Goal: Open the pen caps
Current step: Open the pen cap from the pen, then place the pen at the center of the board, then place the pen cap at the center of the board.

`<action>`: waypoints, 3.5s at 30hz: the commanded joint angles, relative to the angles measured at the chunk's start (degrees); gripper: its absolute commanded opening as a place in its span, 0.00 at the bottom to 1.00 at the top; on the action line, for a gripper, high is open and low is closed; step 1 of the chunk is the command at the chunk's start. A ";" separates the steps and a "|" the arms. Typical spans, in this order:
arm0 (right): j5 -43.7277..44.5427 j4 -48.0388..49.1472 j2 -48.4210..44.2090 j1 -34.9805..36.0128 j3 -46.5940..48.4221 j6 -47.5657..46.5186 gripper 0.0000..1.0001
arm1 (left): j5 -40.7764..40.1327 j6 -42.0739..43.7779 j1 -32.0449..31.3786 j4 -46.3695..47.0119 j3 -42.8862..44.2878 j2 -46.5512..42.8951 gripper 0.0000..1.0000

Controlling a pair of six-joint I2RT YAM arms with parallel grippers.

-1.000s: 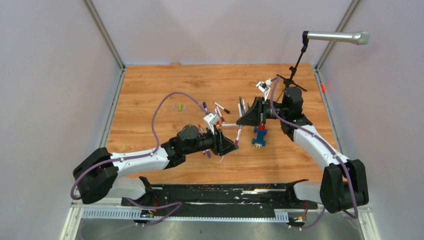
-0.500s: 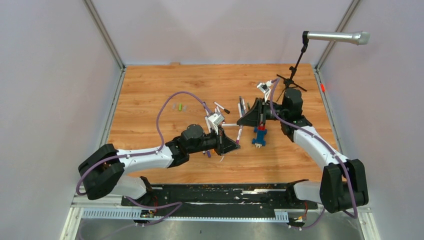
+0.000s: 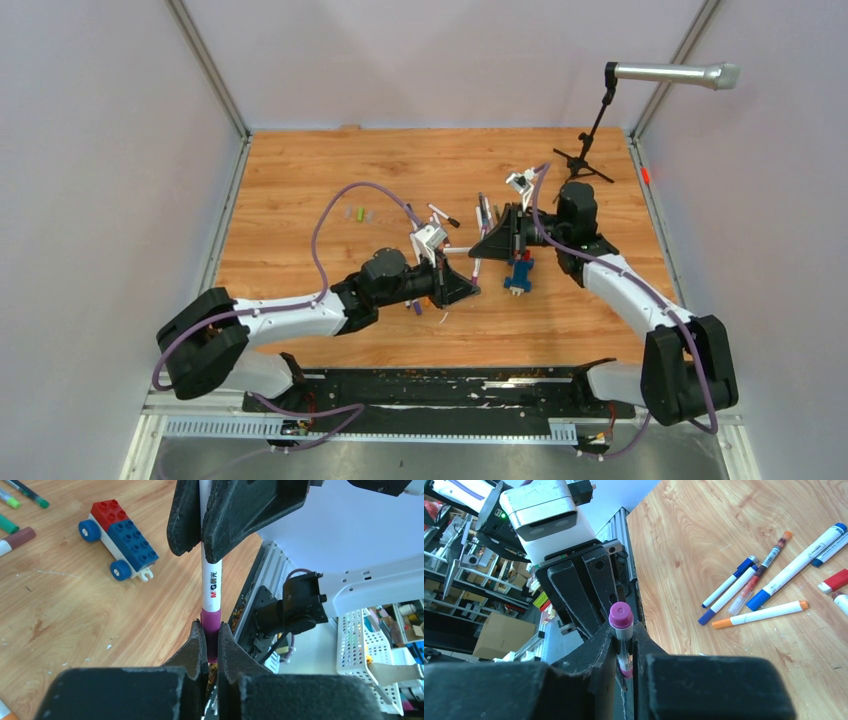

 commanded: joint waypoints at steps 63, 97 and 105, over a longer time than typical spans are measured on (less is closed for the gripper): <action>48.10 -48.38 46.60 -7.79 48.44 -34.81 0.25 | -24.70 13.32 5.57 -29.11 -9.80 -26.75 0.00; 22.37 -39.11 12.42 -9.29 18.22 -48.22 0.39 | -26.99 19.19 26.33 -54.65 23.90 11.71 0.00; 18.08 -37.42 7.56 -12.86 13.00 -48.69 0.39 | -29.58 24.03 30.27 -56.64 35.81 28.19 0.02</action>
